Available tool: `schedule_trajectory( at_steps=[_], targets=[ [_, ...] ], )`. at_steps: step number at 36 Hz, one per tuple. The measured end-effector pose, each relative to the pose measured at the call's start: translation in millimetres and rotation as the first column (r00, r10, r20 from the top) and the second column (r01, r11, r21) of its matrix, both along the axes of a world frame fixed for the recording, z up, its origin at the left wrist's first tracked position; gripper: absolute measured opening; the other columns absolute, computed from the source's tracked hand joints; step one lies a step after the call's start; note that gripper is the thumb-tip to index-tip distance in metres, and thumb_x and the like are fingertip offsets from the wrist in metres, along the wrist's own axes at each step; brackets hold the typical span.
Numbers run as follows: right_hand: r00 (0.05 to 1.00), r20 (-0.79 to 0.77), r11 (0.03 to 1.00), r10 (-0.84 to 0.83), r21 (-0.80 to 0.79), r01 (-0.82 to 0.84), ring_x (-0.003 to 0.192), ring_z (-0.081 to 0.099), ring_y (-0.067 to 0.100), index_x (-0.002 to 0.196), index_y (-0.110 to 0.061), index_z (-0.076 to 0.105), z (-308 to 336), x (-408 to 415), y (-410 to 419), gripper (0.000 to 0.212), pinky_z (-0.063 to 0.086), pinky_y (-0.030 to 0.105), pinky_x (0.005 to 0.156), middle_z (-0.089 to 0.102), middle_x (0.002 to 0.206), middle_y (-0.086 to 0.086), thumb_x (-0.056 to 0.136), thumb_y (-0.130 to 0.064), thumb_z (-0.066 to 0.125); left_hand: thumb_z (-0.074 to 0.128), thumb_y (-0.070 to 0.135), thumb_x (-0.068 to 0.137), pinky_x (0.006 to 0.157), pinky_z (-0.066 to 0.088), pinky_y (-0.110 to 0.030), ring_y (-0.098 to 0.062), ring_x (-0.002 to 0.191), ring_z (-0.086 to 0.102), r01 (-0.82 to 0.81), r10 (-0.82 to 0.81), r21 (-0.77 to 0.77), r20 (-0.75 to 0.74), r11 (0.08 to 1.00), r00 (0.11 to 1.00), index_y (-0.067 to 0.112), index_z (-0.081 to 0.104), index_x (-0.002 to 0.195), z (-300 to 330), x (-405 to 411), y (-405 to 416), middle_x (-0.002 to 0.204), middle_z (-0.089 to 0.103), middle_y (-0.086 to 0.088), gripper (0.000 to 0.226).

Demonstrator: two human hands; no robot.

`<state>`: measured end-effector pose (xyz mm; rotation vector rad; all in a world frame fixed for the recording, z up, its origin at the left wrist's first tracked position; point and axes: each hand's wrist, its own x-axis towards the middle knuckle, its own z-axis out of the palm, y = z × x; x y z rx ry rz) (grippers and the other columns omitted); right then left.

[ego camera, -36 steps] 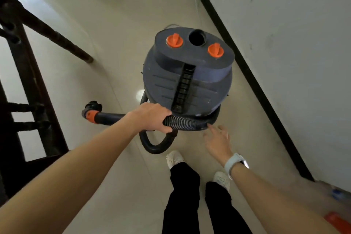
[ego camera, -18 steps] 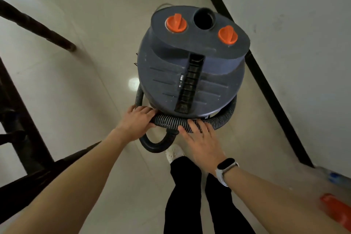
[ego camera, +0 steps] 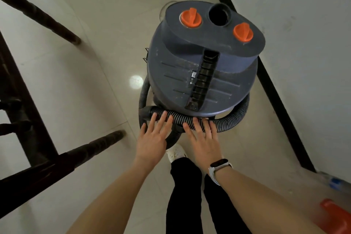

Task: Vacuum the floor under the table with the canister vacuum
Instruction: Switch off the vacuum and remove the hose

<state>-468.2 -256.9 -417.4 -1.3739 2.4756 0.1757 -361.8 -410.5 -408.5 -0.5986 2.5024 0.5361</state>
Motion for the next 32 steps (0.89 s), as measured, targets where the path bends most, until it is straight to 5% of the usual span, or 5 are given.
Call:
schedule_trajectory(
  at_steps=[6, 10, 14, 25, 32],
  targets=[
    [0.991, 0.124, 0.994, -0.051, 0.103, 0.038, 0.132, 0.033, 0.042, 0.142, -0.018, 0.037, 19.6, 7.1, -1.9, 0.095, 0.02, 0.055, 0.11, 0.04, 0.145, 0.017, 0.055, -0.018, 0.075, 0.035, 0.029, 0.1, 0.12, 0.005, -0.048, -0.027, 0.146, -0.018, -0.02, 0.012, 0.059, 0.137, 0.998, 0.99, 0.027, -0.009, 0.152, 22.3, -9.5, 0.1, 0.16, -0.016, 0.0, 0.068],
    [0.964, 0.257, 0.991, -0.073, 0.125, 0.042, 0.147, 0.0, 0.03, 0.153, -0.023, 0.004, 49.9, -1.8, -0.8, 0.078, -0.002, 0.045, 0.118, 0.0, 0.16, 0.008, 0.087, -0.023, 0.046, 0.034, 0.037, 0.1, 0.118, 0.007, -0.05, -0.029, 0.147, -0.012, -0.093, 0.081, 0.093, 0.121, 0.991, 0.989, 0.028, -0.003, 0.153, 42.1, -5.5, 7.0, 0.16, -0.012, -0.003, 0.065],
    [0.89, 0.386, 0.969, -0.241, 0.041, 0.245, 0.146, 0.01, 0.024, 0.152, -0.017, 0.013, 80.1, -12.2, 7.0, 0.069, 0.007, 0.038, 0.12, 0.014, 0.159, 0.007, 0.085, -0.034, 0.014, 0.036, 0.037, 0.1, 0.118, 0.012, -0.047, -0.027, 0.148, -0.001, -0.249, 0.248, 0.129, 0.024, 0.96, 0.968, 0.028, 0.006, 0.153, 70.7, -3.8, 15.5, 0.161, 0.0, -0.005, 0.062],
    [0.646, 0.638, 0.725, -0.42, -0.192, 0.661, 0.125, 0.042, 0.014, 0.137, -0.015, 0.046, 181.4, -58.0, 16.4, 0.039, 0.035, 0.03, 0.108, 0.048, 0.126, -0.005, 0.099, -0.019, 0.044, 0.05, 0.022, 0.097, 0.115, 0.029, -0.039, -0.02, 0.138, 0.033, -0.482, 0.565, 0.298, -0.371, 0.824, 0.737, 0.012, 0.043, 0.142, 173.1, -59.5, 20.6, 0.148, 0.041, -0.006, 0.047],
    [0.684, 0.606, 0.614, -0.405, -0.374, 0.695, 0.116, 0.044, 0.009, 0.134, -0.009, 0.048, 243.9, -126.0, 15.5, 0.036, 0.029, 0.019, 0.096, 0.049, 0.12, -0.003, 0.098, -0.013, 0.044, 0.049, 0.019, 0.097, 0.113, 0.031, -0.041, -0.019, 0.136, 0.036, -0.443, 0.56, 0.343, -0.527, 0.829, 0.639, 0.012, 0.045, 0.14, 241.7, -136.3, 17.8, 0.144, 0.045, -0.003, 0.043]
  ],
)
